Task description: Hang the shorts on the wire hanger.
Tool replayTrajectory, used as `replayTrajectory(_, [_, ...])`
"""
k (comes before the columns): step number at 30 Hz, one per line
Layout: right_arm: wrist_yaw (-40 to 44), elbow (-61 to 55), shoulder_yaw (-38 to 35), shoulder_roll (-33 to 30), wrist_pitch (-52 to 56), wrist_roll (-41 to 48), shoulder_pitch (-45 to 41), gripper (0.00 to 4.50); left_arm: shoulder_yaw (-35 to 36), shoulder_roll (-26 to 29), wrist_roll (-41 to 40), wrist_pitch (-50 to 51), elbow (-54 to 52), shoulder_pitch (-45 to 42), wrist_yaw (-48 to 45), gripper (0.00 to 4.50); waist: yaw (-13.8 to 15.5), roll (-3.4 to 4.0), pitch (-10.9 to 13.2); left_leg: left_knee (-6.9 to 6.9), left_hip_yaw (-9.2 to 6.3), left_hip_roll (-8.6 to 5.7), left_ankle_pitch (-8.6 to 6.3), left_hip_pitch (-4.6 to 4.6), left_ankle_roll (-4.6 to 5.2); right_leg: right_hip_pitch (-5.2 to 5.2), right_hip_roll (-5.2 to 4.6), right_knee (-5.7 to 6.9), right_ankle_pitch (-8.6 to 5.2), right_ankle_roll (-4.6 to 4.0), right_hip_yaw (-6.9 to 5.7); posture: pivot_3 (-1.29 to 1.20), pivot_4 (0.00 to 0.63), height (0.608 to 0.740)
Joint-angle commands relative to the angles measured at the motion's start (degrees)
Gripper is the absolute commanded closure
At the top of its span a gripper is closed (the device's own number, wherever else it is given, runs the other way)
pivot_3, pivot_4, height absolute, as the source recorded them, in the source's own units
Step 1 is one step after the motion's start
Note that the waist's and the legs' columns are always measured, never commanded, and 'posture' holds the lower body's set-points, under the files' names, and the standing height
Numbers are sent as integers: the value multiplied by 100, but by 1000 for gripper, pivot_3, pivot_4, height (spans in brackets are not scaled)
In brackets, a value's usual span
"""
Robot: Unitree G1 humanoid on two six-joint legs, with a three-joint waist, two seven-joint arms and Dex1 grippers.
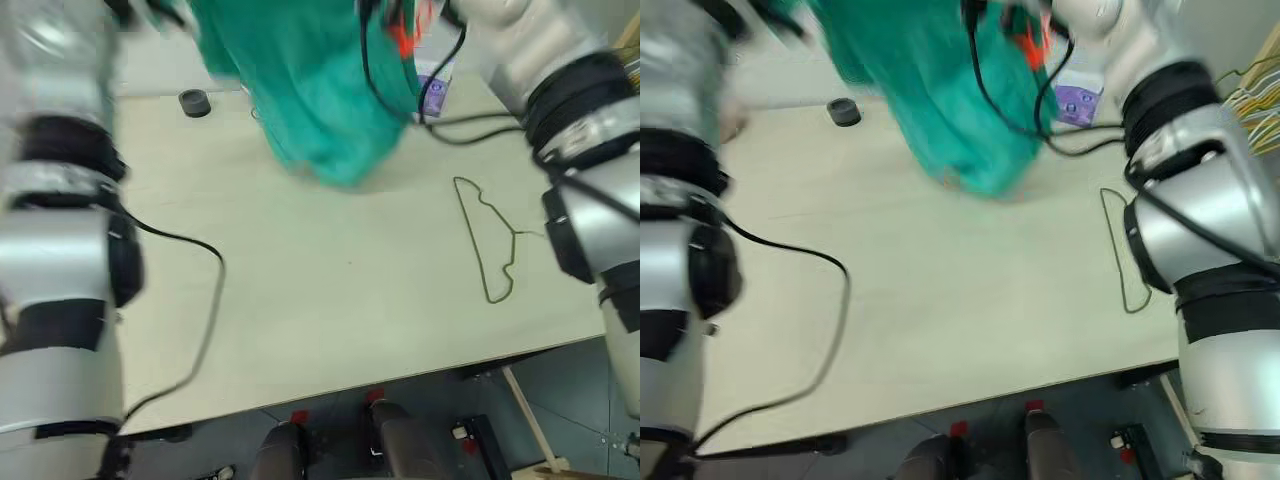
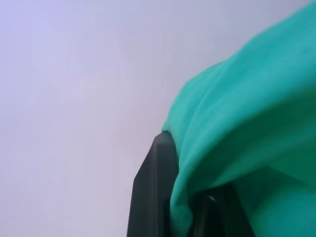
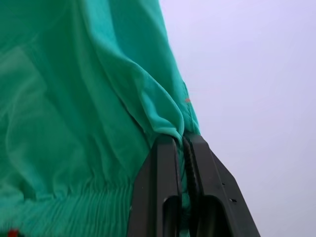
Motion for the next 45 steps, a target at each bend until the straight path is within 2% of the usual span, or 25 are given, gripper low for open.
replayTrajectory(1, [-71, -246, -435, -357, -1049, 209, 381, 4500, -509, 649, 1081, -1116, -821, 197, -124, 4467, 40, 6, -17, -2, 1, 1, -1, 3, -2, 5, 0, 1, -2, 2, -1, -57, 84, 740])
replayTrajectory(2, [94, -329, -477, -405, -1312, 252, 622, 4500, -553, 772, 1142, -1155, -1073, 428, -365, 4467, 88, 6, -26, 4, 6, 1, -1, 7, -2, 10, 0, 3, -2, 2, 4, -55, 86, 740])
replayTrajectory(3, [547, -481, -554, -402, -1565, 484, 1177, 4500, -515, 900, 858, -846, -1589, 1061, -1025, 4467, 137, 9, -37, 11, 13, 0, 0, 33, 0, 43, 0, 1, -2, 3, 6, -52, 88, 740])
replayTrajectory(4, [882, -597, -616, -389, -1705, 651, 1565, 4500, -444, 975, 633, -573, -1988, 1537, -1496, 4467, 169, 14, -44, 13, 38, -2, -1, 90, 7, 100, 1, -23, -3, 4, 10, -46, 88, 740])
replayTrajectory(5, [1250, -832, -541, -399, -1930, 760, 2216, 4500, -312, 1090, 159, -9, -2616, 2410, -2119, 4467, 178, 13, -38, 12, 64, 0, -31, 208, 75, 234, 9, -32, -5, 7, 5, -41, 90, 740])
replayTrajectory(7, [1876, -1278, -501, -366, -2071, 1046, 3115, 4500, -37, 1220, -487, 911, -3570, 3733, -2842, 4467, 175, 19, -48, 8, 66, 3, -31, 313, 110, 344, 42, -55, -17, 31, 3, -40, 92, 740])
replayTrajectory(9, [2391, -1966, -475, -336, -1968, 1355, 3973, 4500, 226, 1423, -1324, 2084, -4775, 5484, -3544, 4467, 167, 19, -53, 6, 61, 17, -33, 386, 123, 423, 49, -74, -13, 36, 23, -34, 98, 740])
replayTrajectory(10, [2606, -2297, -500, -306, -1783, 1536, 4320, 4500, 338, 1525, -1674, 2615, -5318, 6248, -3817, 4467, 155, 17, -54, 20, 54, 24, -34, 388, 123, 413, 43, -49, 2, 14, 53, -33, 100, 740])
replayTrajectory(12, [2944, -2850, -554, -294, -1470, 1735, 4790, 4500, 556, 1610, -2039, 3214, -6047, 7229, -4054, 4467, 138, 14, -56, 24, 59, 24, -39, 352, 117, 352, 36, 6, 2, 24, 79, -33, 102, 740])
replayTrajectory(15, [3901, -4087, -411, -484, -677, 2233, 5801, 4500, 774, 1740, -2563, 3891, -7007, 8853, -4436, 4467, 137, 6, -57, 75, 53, 48, -28, 170, 91, 179, 52, 32, 9, 16, 70, -36, 105, 740])
replayTrajectory(16, [4137, -4396, -394, -545, -429, 2350, 6005, 4500, 833, 1762, -2614, 3998, -7182, 9096, -4465, 4467, 158, 6, -58, 79, 53, 53, -33, 175, 88, 187, 55, 26, 9, 15, 67, -36, 105, 740])
replayTrajectory(19, [4986, -5592, -303, -994, 714, 2758, 6742, 4500, 1016, 1904, -2948, 4369, -7716, 9589, -4752, 4467, 242, 7, -57, 95, 54, 52, -62, 196, 129, 214, 56, 18, 8, 14, 67, -42, 105, 740])
replayTrajectory(21, [5508, -6322, -231, -1363, 1563, 2940, 7172, 4500, 1064, 1972, -3110, 4529, -7900, 9766, -4954, 4467, 368, 9, -56, 103, 51, 50, -64, 241, 135, 266, 57, 12, 11, 7, 62, -42, 105, 740])
replayTrajectory(23, [5734, -6751, -246, -1593, 2136, 2991, 7424, 4500, 1002, 2027, -3025, 4482, -7958, 9824, -5051, 4467, 451, 9, -56, 100, 56, 43, -73, 310, 149, 328, 61, 1, -2, 5, 62, -52, 105, 740])
replayTrajectory(25, [5804, -6975, -289, -1725, 2450, 2907, 7591, 4500, 919, 2004, -2983, 4480, -7982, 9768, -5107, 4467, 488, 7, -57, 101, 59, 41, -73, 322, 149, 344, 70, -3, -21, 31, 63, -59, 105, 740])
replayTrajectory(33, [6079, -7784, -414, -2157, 3443, 2964, 8159, 4500, 673, 1937, -3087, 4592, -8256, 9770, -5363, 4467, 461, 6, -58, 101, 68, 33, -78, 325, 155, 344, 77, 1, -13, 19, 77, -76, 109, 740])
replayTrajectory(43, [6234, -8123, -288, -2163, 3708, 2779, 8281, 4500, 461, 2017, -2793, 4243, -8328, 10182, -5558, 4467, 458, 5, -58, 101, 68, 36, -81, 327, 161, 344, 78, 0, -19, 27, 77, -79, 109, 740])
replayTrajectory(45, [6273, -8139, -289, -2162, 3722, 2784, 8284, 3917, 481, 1969, -2809, 4301, -8322, 10189, -5508, 4031, 467, 4, -59, 101, 67, 35, -81, 327, 161, 345, 78, 0, -24, 35, 75, -78, 108, 740])
